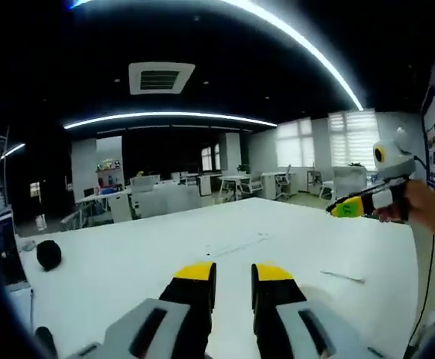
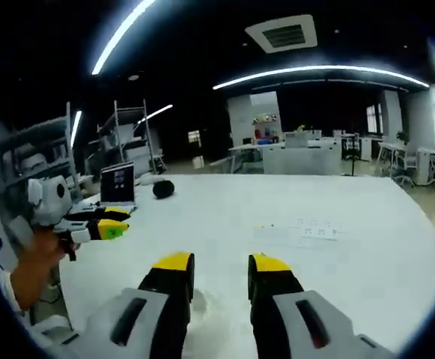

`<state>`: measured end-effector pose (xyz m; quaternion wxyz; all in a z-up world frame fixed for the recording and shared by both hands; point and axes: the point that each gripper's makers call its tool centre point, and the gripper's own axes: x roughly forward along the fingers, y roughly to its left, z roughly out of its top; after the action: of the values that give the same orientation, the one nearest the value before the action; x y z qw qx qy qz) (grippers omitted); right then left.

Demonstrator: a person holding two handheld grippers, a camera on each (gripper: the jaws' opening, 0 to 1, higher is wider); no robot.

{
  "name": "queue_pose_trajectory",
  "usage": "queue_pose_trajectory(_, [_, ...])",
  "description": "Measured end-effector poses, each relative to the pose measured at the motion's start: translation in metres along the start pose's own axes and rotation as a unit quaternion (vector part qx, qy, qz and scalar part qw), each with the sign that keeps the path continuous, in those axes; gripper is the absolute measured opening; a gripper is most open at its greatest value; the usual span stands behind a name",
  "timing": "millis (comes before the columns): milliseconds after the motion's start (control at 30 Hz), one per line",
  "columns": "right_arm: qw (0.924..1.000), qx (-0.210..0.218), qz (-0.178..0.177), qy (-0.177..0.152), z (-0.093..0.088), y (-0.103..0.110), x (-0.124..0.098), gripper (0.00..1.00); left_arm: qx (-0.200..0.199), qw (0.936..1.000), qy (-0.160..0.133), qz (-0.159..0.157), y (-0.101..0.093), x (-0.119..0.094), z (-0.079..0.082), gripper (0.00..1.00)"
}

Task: Tidy tabletop coffee trays, cups and spoons，present forward

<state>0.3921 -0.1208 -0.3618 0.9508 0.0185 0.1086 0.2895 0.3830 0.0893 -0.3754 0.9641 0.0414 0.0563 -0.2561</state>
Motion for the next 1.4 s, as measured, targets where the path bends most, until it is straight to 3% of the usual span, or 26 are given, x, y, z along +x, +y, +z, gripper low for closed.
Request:
queue_pose_trajectory(100, [0.9987, -0.028, -0.025, -0.035, 0.007, -0.007, -0.020, 0.30, 0.002, 0.9992, -0.027, 0.030, 0.013, -0.020, 0.006, 0.22])
queue_pose_trajectory(167, [0.9981, -0.036, -0.035, -0.034, 0.003, -0.010, -0.028, 0.30, 0.007, 0.9979, -0.041, 0.050, 0.022, -0.031, 0.009, 0.22])
queue_pose_trajectory(300, [0.9974, -0.041, -0.039, -0.044, 0.001, -0.010, -0.041, 0.31, 0.008, 0.9965, -0.043, 0.071, 0.036, -0.043, 0.008, 0.22])
queue_pose_trajectory(467, [0.9935, -0.050, -0.063, -0.081, 0.006, -0.022, -0.065, 0.33, 0.005, 0.9935, -0.059, 0.097, 0.045, -0.065, -0.001, 0.22])
queue_pose_trajectory(567, [0.9909, -0.051, -0.079, -0.096, 0.004, -0.033, -0.080, 0.34, 0.001, 0.9897, -0.077, 0.121, 0.054, -0.077, -0.005, 0.23])
queue_pose_trajectory(633, [0.9909, -0.026, -0.074, -0.109, 0.000, -0.039, -0.089, 0.34, -0.003, 0.9837, -0.097, 0.151, 0.066, -0.088, -0.009, 0.23])
queue_pose_trajectory(900, [0.9844, -0.030, -0.119, -0.126, -0.027, -0.068, -0.118, 0.36, -0.014, 0.9777, -0.100, 0.184, 0.076, -0.116, -0.039, 0.26])
queue_pose_trajectory(1067, [0.9824, -0.012, -0.131, -0.133, -0.042, -0.080, -0.127, 0.35, -0.023, 0.9773, -0.079, 0.195, 0.079, -0.124, -0.063, 0.26])
queue_pose_trajectory(1400, [0.9788, -0.008, -0.156, -0.132, -0.074, -0.095, -0.145, 0.36, -0.033, 0.9744, -0.085, 0.206, 0.076, -0.132, -0.084, 0.26])
